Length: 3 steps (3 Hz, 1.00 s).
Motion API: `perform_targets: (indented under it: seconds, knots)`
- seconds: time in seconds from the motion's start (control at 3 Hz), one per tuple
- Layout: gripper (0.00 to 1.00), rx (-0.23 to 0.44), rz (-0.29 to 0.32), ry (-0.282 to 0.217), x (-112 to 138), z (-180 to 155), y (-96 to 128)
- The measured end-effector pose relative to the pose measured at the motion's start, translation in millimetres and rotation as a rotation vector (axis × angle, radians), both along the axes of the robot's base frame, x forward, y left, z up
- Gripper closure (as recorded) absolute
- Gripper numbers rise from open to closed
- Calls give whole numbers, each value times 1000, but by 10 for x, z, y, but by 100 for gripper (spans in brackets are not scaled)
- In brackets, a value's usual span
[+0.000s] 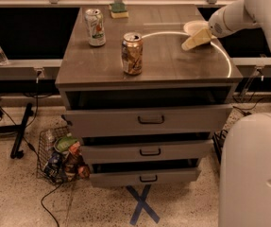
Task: Move paper bowl near sponge
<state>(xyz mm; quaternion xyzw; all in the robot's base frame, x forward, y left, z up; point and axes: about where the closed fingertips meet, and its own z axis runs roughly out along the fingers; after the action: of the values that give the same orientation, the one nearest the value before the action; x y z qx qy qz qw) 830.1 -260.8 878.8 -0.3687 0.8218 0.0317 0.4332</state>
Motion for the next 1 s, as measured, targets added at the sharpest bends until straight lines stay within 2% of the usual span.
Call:
perform_targets:
  seconds: [0.33,0.67,1.0]
  knots:
    - [0,42,-22,3,194,-133,30]
    - [18,62,-37,-5,304,-185,13]
    - [41,74,-42,-18,328,-135,-20]
